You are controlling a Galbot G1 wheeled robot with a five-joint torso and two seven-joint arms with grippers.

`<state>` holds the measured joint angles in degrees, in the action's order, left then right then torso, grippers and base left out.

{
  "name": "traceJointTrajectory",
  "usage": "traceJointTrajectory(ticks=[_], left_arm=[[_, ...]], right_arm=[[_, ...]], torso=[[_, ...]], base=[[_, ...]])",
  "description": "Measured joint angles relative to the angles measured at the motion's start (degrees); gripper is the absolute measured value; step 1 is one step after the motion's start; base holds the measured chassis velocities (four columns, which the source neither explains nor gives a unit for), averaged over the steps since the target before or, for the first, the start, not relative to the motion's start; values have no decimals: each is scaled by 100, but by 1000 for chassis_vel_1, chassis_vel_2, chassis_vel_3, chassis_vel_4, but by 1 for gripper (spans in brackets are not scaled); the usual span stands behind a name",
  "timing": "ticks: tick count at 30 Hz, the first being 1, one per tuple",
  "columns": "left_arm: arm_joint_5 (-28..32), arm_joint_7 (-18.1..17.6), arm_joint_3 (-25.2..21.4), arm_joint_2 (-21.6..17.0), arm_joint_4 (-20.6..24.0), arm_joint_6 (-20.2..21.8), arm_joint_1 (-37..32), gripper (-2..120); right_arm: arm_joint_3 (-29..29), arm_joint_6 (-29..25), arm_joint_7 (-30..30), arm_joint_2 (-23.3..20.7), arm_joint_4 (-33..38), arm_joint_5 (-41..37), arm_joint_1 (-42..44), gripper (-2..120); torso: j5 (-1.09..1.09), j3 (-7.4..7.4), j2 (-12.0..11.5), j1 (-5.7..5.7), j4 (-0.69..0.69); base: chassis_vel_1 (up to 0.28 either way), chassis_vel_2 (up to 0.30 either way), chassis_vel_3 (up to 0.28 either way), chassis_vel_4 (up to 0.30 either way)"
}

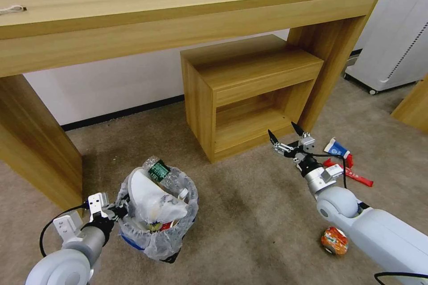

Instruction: Pick up the trash bin and place the garbage on the floor into it.

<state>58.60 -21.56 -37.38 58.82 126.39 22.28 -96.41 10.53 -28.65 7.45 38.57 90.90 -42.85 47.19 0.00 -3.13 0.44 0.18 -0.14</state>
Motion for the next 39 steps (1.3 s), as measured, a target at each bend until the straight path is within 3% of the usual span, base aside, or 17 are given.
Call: traceJointTrajectory(ticks=[32,39], left_arm=[[-155,41,-14,127,51,-46,-108,3],[-189,63,-6,141,17,-64,-109,3]], right_arm=[[53,-180,-149,1,-187,-13,-63,88],[65,-220,-156,39,-236,26,-41,89]], torso=[[0,0,0,0,-5],[0,0,0,0,2]], base=[[-70,-72,-74,-76],[-25,-18,-19,-14]])
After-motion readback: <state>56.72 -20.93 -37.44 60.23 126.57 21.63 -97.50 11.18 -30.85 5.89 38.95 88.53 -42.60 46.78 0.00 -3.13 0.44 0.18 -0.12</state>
